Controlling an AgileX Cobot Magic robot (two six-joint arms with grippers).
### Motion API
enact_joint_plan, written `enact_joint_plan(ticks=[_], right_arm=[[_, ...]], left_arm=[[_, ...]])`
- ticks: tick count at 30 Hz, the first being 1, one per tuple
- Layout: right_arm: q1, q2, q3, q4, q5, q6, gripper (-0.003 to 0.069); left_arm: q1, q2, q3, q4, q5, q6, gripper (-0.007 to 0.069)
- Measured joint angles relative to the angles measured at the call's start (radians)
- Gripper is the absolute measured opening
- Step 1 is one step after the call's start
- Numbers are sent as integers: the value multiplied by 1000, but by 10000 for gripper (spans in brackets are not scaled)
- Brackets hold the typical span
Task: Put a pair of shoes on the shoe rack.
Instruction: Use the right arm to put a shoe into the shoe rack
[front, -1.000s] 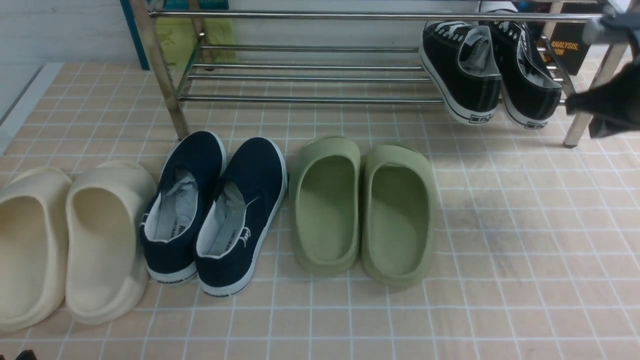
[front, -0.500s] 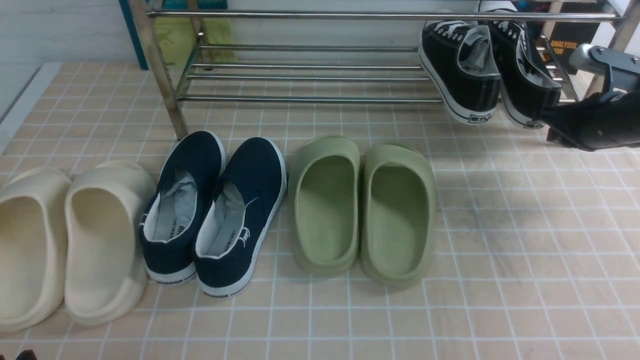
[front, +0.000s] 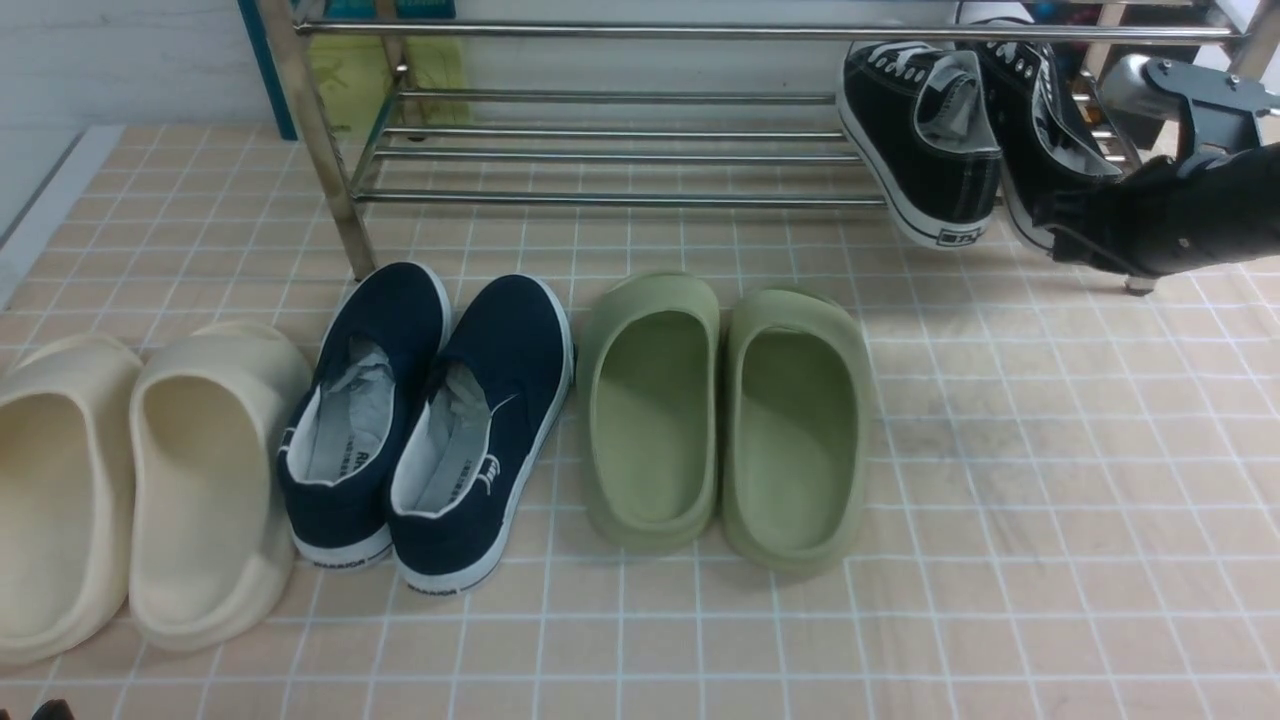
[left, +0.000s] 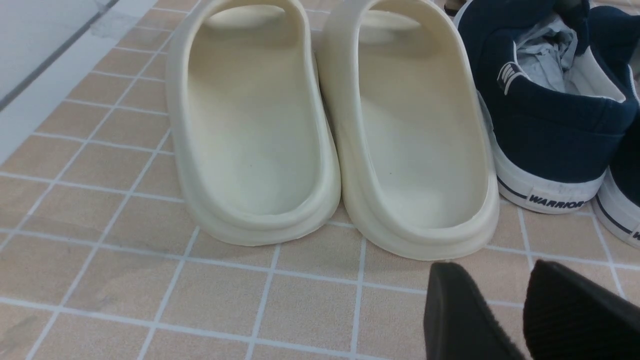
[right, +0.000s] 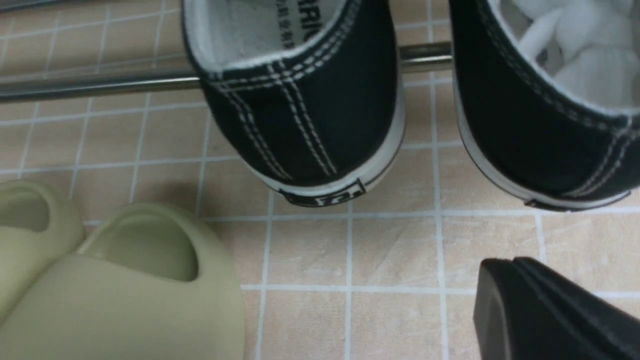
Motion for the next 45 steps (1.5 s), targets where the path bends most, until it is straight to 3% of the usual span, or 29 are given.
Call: enact_joint_plan(ticks=[7,10,17,24,38,42,45], right_arm=[[1,-3,-1,124,46,-158,-19],[12,-2,-1,201,44,-283,-19],[74,45,-2,403,-153,-623,-19],[141,95,-26,599,-214,-802,-19],[171,75,-64,645,-119,-824,-14],[162,11,-64,619,-65,-821,-3],[124,-45,-66,562,9,-745,31]], left_arm=[[0,0,0,0,0,0,239],[0,0,0,0,0,0,239],[0,0,0,0,0,0,239],[0,0,0,0,0,0,239],[0,0,0,0,0,0,239],[0,0,0,0,0,0,239],[0,0,0,0,0,0,239]])
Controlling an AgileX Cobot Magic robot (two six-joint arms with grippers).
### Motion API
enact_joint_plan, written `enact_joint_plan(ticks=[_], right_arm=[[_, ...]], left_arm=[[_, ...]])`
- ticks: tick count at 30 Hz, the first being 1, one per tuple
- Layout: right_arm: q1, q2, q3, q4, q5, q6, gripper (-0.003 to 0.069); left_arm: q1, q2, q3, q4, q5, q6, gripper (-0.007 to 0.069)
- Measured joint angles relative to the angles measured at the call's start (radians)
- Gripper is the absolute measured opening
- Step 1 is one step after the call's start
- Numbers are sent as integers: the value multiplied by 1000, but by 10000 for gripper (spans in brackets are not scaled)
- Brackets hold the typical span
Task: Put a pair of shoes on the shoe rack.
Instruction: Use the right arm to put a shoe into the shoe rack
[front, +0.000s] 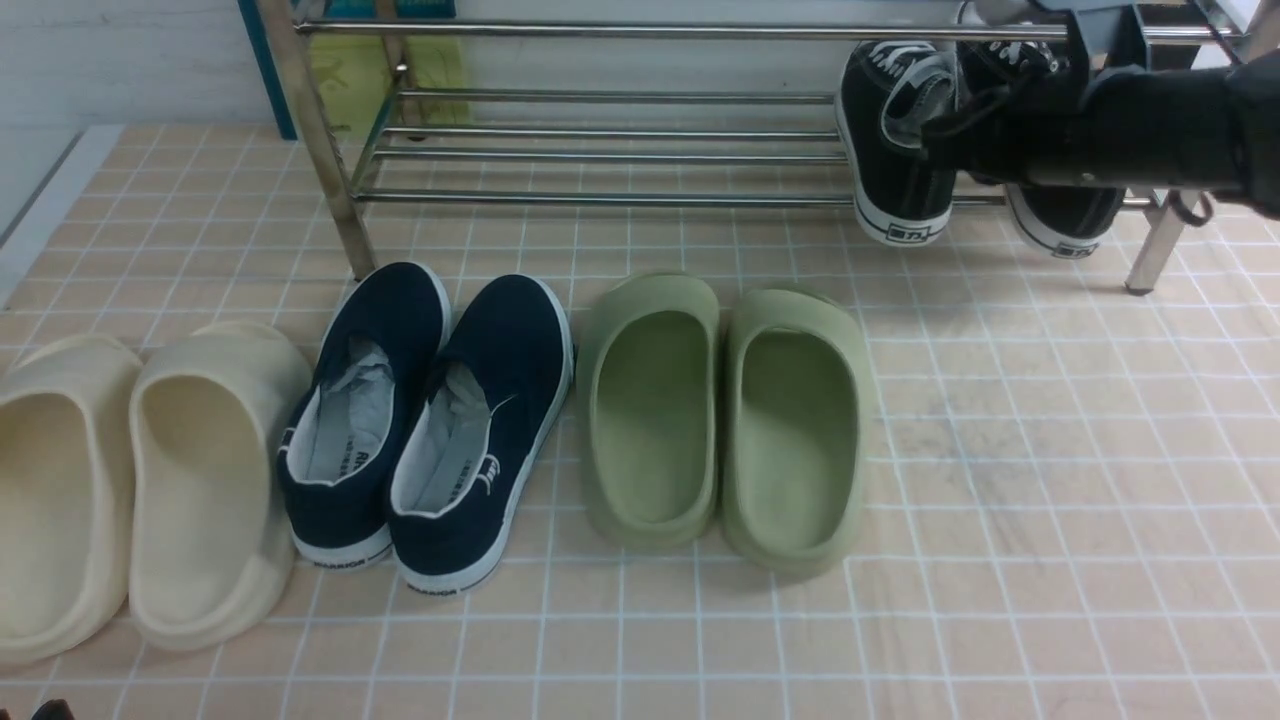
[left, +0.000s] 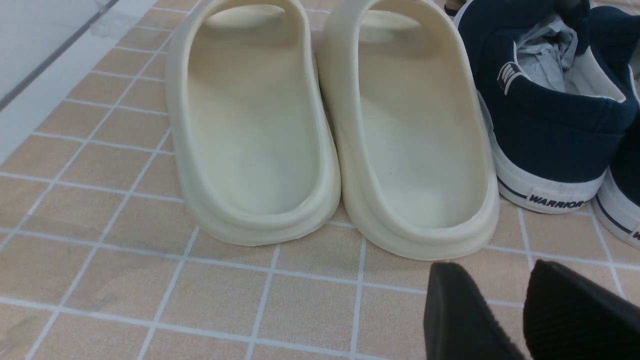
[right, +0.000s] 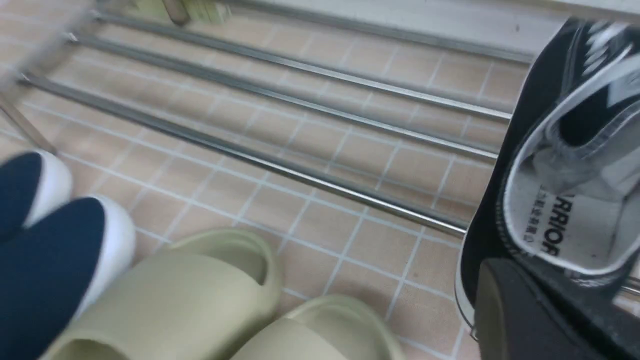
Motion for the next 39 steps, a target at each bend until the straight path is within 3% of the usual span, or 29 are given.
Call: enact_joint_plan(ticks=[5,8,9,12,16,21,24,30,32,39], right_arm=[[-101,-23,-19,-298,158,241,165],[-170,-23,-33,-541,171,482,311],[-170,-23,-36,-541,171,495,320],[-195,-18,-89,-672,148,629,447],[-179,26,-140,-689,104,625,486],[-144,127,-197,-694,72,569,459],[-133,187,-215,-694,48,552,395],[-131,216,-219,-637,24,571,74],[-127,213,-220,-611,26,571,8],[-99,194,-227,-597,38,571,0]], left_arm=[[0,0,0,0,0,0,239],[0,0,0,0,0,0,239],[0,0,0,0,0,0,239],[0,0,0,0,0,0,239],[0,0,0,0,0,0,239],[0,0,0,0,0,0,239],[0,0,0,0,0,0,239],[0,0,0,0,0,0,239],[0,0,0,0,0,0,239],[0,0,0,0,0,0,239]])
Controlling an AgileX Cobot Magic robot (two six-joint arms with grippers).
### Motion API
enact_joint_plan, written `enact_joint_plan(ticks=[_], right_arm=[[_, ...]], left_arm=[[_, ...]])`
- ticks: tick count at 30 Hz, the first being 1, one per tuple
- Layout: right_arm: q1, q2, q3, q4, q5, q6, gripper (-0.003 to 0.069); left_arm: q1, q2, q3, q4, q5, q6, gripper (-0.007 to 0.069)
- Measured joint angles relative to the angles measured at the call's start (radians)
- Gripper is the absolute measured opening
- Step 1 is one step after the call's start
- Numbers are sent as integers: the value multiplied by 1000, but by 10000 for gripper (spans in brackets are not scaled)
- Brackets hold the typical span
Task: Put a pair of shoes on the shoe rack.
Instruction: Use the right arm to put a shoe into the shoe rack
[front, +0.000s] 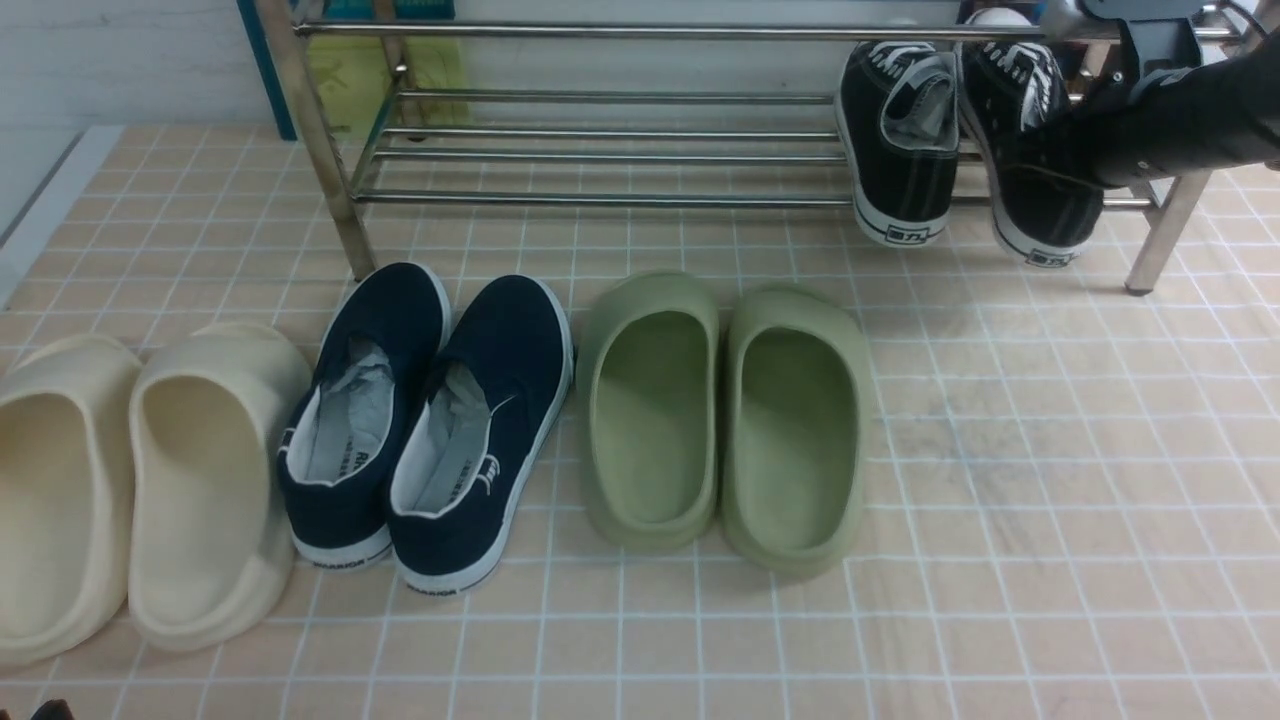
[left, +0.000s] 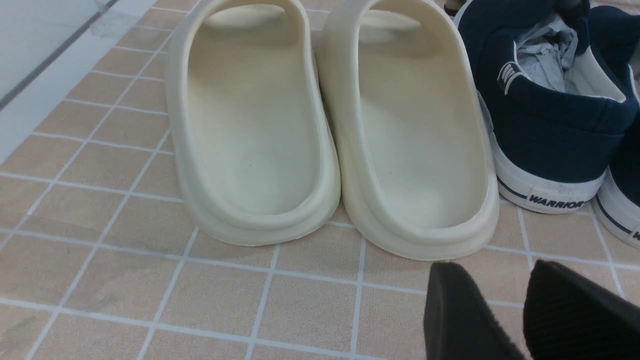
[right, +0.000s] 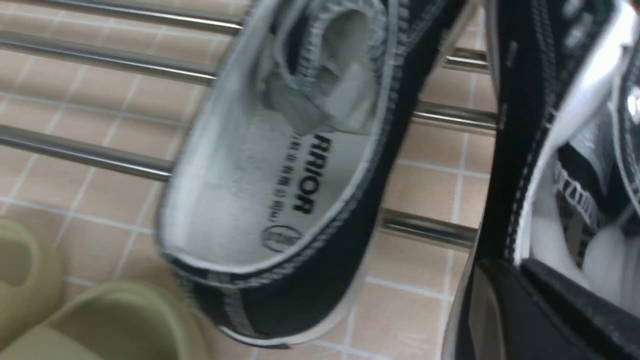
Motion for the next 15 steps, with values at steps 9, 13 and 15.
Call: enact_joint_plan(ticks=[9,13,15], right_arm=[[26,-1,-11,-53,-58,1,0],[31,19,-12,-109,-60,1,0],[33,18,-13,-135,-60,-1,2]], left_arm=[[0,0,0,0,0,0,239],[0,0,0,0,0,0,239],[0,0,0,0,0,0,239]])
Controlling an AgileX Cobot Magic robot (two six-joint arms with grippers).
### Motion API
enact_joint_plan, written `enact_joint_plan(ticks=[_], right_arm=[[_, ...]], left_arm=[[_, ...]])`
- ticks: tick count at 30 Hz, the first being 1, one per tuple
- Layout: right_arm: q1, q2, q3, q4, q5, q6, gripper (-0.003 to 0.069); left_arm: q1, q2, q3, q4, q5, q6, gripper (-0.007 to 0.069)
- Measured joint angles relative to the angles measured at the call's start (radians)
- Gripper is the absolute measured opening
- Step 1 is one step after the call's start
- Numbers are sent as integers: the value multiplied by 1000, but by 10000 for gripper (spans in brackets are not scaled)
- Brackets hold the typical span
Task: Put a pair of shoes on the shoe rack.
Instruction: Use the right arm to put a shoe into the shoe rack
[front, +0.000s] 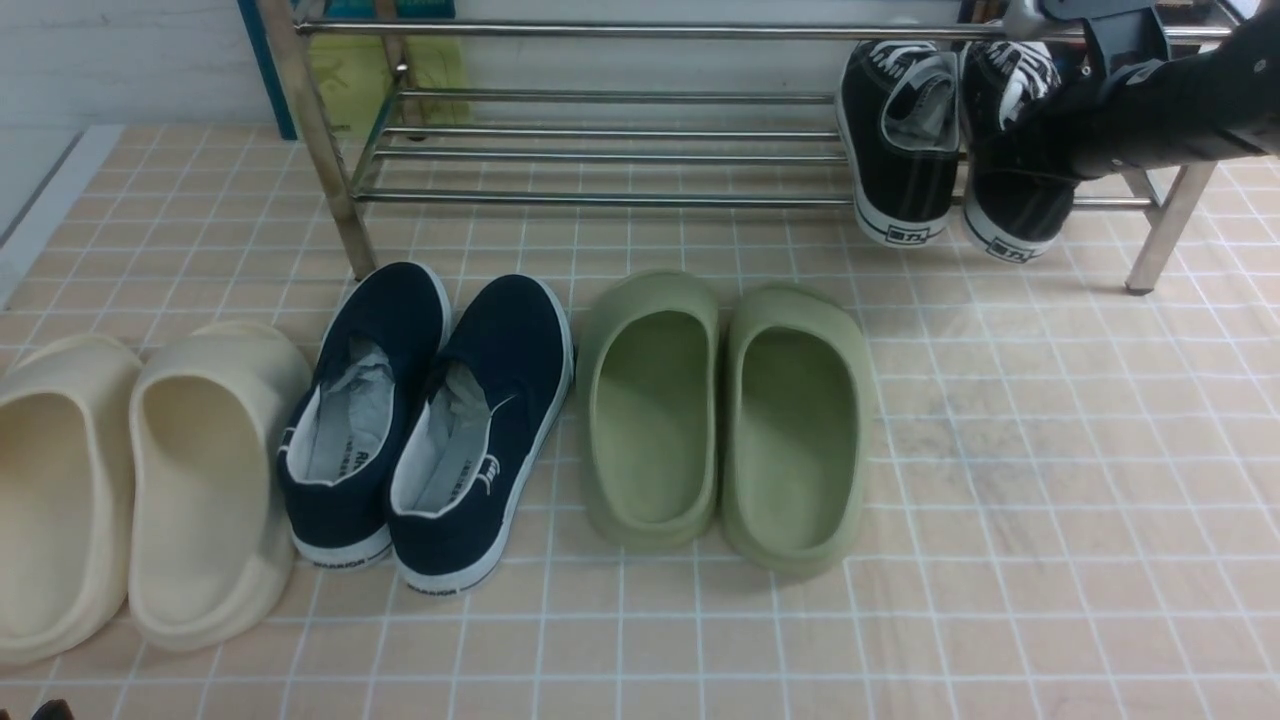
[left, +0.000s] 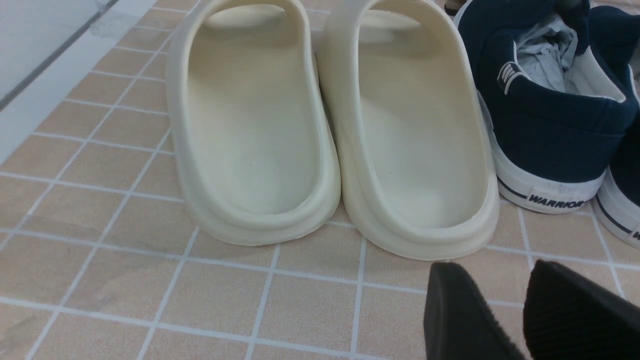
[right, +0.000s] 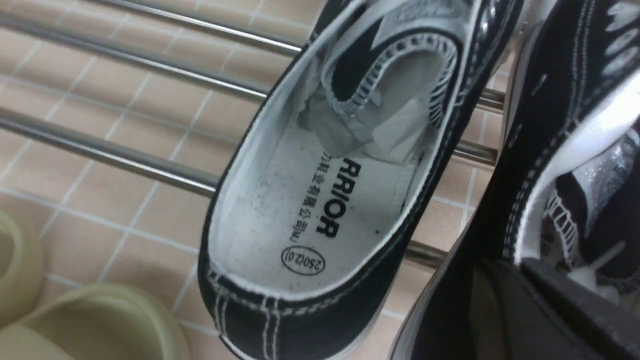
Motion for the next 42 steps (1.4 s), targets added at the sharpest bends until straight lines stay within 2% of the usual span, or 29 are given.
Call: enact_joint_plan(ticks=[5,9,10,11,12,13,15,19,25,29,34,36,39,40,42], right_arm=[[3,0,-4,-86,0,-33,36],[3,3,-5,-126,-7,-40,106],[3,3,-5,-140,-17,-44,162],[3,3,-5,-144,-20,-45,169],[3,4,-5,-159,-33,-46,225],[3,3,-5,-159,-33,-47,233],[3,3,-5,-178,-45,-49,324],[3,3,-5,-180,-56,-30,429],[2,-58,-1,-153,-36,96,470],[-2,-154,-1,-150,12,159,447],[-3,-223,-7,-147,205,177,330],[-3,-217,-7,-147,388,182,196],[-4,-169,-7,-132,535,183,33],[-4,-145,-7,-123,556,182,0],[-4,-98,-7,-107,555,171,-17]], left_arm=[[0,0,0,0,0,0,239],[0,0,0,0,0,0,239],[0,0,0,0,0,0,239],[0,0,0,0,0,0,239],[0,0,0,0,0,0,239],[0,0,0,0,0,0,239],[0,0,0,0,0,0,239],[0,0,0,0,0,0,239],[0,0,0,0,0,0,239],[0,0,0,0,0,0,239],[0,0,0,0,0,0,239],[0,0,0,0,0,0,239],[0,0,0,0,0,0,239],[0,0,0,0,0,0,239],[0,0,0,0,0,0,239]])
